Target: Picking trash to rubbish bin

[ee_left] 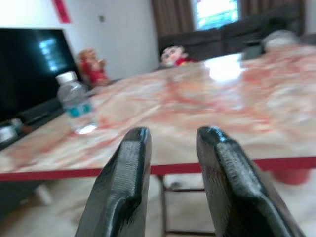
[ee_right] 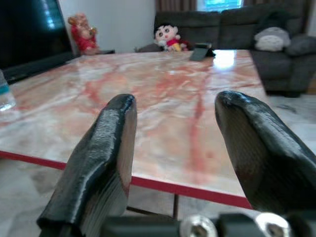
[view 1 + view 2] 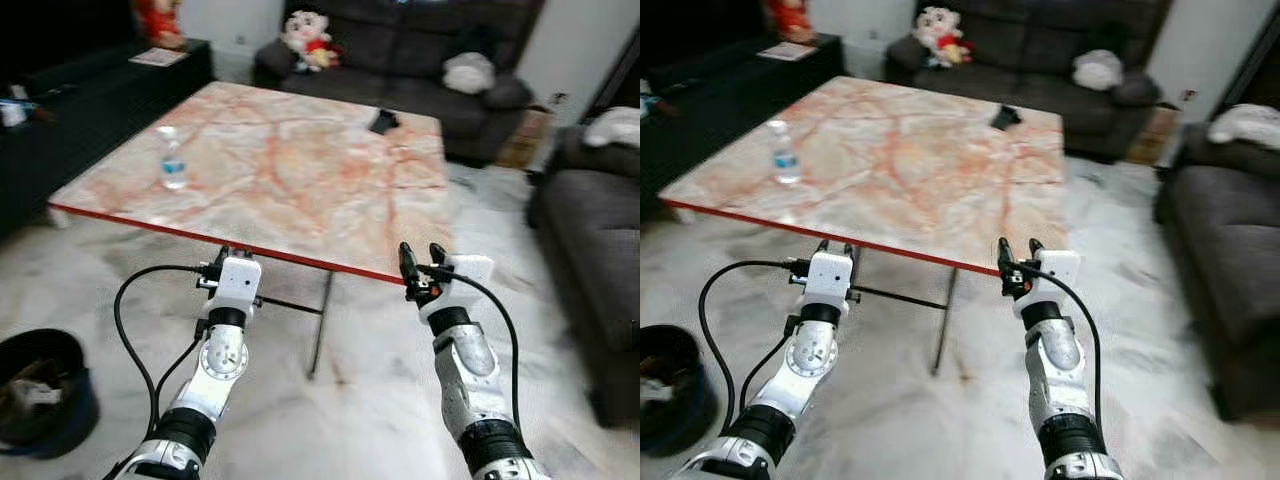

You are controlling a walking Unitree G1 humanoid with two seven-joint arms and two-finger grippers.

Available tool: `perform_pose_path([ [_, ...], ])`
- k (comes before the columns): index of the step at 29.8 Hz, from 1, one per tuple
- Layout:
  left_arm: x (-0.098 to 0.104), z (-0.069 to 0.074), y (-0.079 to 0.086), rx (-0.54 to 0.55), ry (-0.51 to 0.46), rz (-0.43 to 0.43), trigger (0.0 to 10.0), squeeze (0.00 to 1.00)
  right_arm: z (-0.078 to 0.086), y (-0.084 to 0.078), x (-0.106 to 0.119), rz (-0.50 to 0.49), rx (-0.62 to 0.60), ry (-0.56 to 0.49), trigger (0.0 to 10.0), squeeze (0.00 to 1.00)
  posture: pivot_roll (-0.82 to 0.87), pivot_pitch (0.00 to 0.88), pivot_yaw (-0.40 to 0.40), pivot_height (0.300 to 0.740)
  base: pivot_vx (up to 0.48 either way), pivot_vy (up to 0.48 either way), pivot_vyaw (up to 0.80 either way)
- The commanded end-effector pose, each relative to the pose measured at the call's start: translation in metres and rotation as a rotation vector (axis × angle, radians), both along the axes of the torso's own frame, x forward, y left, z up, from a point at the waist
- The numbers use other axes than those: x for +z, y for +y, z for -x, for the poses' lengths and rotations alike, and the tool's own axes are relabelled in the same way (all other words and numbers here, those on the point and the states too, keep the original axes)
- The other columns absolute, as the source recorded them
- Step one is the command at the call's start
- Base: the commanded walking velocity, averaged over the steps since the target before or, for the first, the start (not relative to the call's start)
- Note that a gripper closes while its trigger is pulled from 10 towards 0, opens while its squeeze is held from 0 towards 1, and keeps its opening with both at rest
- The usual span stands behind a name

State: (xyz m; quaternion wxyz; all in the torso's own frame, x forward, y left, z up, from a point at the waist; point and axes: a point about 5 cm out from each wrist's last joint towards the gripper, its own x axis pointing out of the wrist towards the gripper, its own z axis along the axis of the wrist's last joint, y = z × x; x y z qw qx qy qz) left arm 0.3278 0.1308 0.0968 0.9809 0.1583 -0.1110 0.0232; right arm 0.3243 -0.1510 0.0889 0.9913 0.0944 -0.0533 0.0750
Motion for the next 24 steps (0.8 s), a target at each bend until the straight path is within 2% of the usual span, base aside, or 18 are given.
perform_pose_path([
  [1, 0.0001, -0.0001, -0.0021, -0.015, 0.003, 0.009, 10.0, 0.00, -0.0032, 0.0004, 0.0041, -0.001, 0.007, -0.010, 10.0, 0.00, 0.11, 0.000, -0.115, 0.740, 0.000, 0.000, 0.00],
  [21, -0.0018, -0.0016, 0.0023, -0.017, 0.040, 0.045, 10.0, 0.00, -0.0030, 0.0001, 0.0022, -0.011, -0.006, 0.009, 10.0, 0.00, 0.10, 0.000, -0.116, 0.740, 0.000, 0.000, -0.04],
  [24, -0.0051, -0.0012, 0.0041, -0.006, 0.061, 0.056, 10.0, 0.00, -0.0043, 0.0000, 0.0023, -0.005, -0.010, 0.018, 10.0, 0.00, 0.10, 0.000, -0.120, 0.740, 0.000, 0.420, 0.00],
])
